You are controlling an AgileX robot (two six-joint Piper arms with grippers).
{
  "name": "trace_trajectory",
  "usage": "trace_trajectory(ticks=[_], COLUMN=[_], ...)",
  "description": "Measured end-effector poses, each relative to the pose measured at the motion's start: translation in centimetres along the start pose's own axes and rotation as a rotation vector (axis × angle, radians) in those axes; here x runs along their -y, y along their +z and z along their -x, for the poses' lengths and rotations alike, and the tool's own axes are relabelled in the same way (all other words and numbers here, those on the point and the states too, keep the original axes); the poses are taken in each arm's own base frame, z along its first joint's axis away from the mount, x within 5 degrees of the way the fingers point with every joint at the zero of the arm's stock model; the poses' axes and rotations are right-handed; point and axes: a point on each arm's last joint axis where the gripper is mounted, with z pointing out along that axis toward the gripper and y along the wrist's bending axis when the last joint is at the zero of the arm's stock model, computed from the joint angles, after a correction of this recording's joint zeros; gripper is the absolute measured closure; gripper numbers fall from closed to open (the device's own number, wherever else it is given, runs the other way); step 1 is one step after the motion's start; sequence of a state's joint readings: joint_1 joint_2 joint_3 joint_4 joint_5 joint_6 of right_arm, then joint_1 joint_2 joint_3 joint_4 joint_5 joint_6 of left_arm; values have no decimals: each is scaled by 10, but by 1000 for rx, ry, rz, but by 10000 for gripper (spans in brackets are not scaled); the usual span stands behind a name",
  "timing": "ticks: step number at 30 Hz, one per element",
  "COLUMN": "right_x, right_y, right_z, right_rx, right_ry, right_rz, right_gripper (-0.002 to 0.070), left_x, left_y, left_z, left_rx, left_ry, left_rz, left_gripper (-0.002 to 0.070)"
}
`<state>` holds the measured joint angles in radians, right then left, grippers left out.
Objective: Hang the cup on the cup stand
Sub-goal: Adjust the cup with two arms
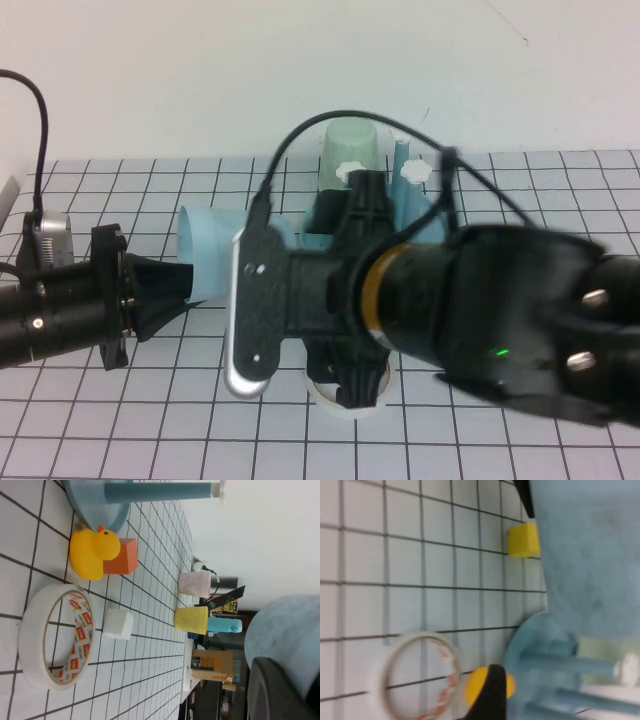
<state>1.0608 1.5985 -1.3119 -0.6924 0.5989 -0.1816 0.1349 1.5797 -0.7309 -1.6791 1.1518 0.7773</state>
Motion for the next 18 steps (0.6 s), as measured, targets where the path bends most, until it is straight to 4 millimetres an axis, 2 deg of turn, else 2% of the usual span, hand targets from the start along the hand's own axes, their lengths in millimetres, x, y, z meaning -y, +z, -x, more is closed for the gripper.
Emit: trace_trajectory(ticks=[3,8,18], right_x=[-4,-8,1], right_y=[17,36,42], right_z=[2,4,18], right_rx=[-15,-18,115], right_ry=[-104,-154,-157], right_rz=[-37,-86,-250], right_gripper=[-17,-17,-17], left_x=[0,0,1], left_y=[0,0,0], left_z=[0,0,2], left_rx=[0,0,18], left_ry=[0,0,-12], left_rz=[0,0,-14], left_gripper=[669,669,669])
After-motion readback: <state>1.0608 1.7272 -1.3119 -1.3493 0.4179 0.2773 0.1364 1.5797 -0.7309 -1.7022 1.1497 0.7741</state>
